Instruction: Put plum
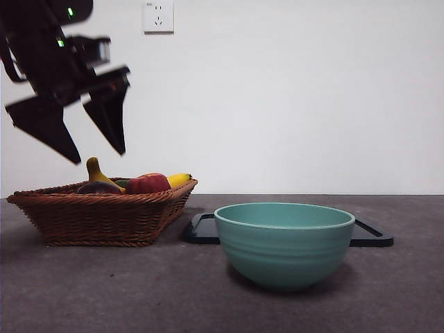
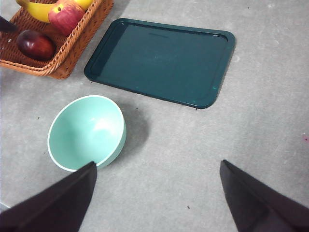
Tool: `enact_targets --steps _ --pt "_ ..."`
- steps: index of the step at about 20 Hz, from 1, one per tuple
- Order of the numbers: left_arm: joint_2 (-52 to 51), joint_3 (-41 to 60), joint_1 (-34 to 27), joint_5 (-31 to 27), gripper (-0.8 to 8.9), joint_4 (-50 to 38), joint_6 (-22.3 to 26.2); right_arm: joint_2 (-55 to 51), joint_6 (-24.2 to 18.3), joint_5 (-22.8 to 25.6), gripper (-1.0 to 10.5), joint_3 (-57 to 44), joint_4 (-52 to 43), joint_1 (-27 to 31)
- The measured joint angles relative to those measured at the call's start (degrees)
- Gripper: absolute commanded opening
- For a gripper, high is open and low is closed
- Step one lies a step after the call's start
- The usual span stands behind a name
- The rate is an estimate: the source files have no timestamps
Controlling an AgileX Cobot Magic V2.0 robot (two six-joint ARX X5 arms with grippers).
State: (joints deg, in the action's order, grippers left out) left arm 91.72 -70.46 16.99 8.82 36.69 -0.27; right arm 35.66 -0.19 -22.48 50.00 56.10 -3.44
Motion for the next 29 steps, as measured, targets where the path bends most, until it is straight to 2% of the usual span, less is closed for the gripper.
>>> enact_targets --steps 5,9,10,11,15,18,20,23,27,29 --pt "7.3 0.0 0.0 -2.8 3.97 -2.8 0.9 0.0 0.0 0.0 4.1 0.0 0.0 0.0" --pt "10.1 0.0 0.0 -2.9 3.94 -4.2 1.3 0.0 0.0 0.0 4.1 0.0 0.0 0.0" --pt "10.6 0.0 0.0 -2.9 3.34 -4.2 1.4 0.0 0.0 0.0 4.1 0.0 0.0 0.0" --pt "10.6 0.0 0.0 -2.9 2.73 -4.5 1.5 0.0 0.0 0.0 4.1 0.0 0.0 0.0" --pt "10.3 -0.1 0.2 -2.9 2.71 -3.9 1.5 0.0 0.0 0.0 4.1 0.0 0.0 0.0" --pt "4.0 -0.1 2.0 -2.9 2.71 -1.8 1.5 0.0 0.0 0.0 4.1 0.0 0.0 0.0" --pt "-3.0 -0.1 5.4 -2.9 2.72 -0.3 1.5 0.0 0.0 0.0 4.1 0.0 0.0 0.0" --pt "-9.4 -0.1 13.9 -1.3 2.72 1.3 1.4 0.0 0.0 0.0 4.1 0.0 0.0 0.0" --pt "-9.9 -0.1 26.9 -1.1 2.72 0.9 1.3 0.0 0.0 0.0 4.1 0.0 0.0 0.0" --pt "-8.0 -0.1 30.2 -1.0 2.72 -1.5 1.3 0.0 0.0 0.0 4.1 0.0 0.0 0.0"
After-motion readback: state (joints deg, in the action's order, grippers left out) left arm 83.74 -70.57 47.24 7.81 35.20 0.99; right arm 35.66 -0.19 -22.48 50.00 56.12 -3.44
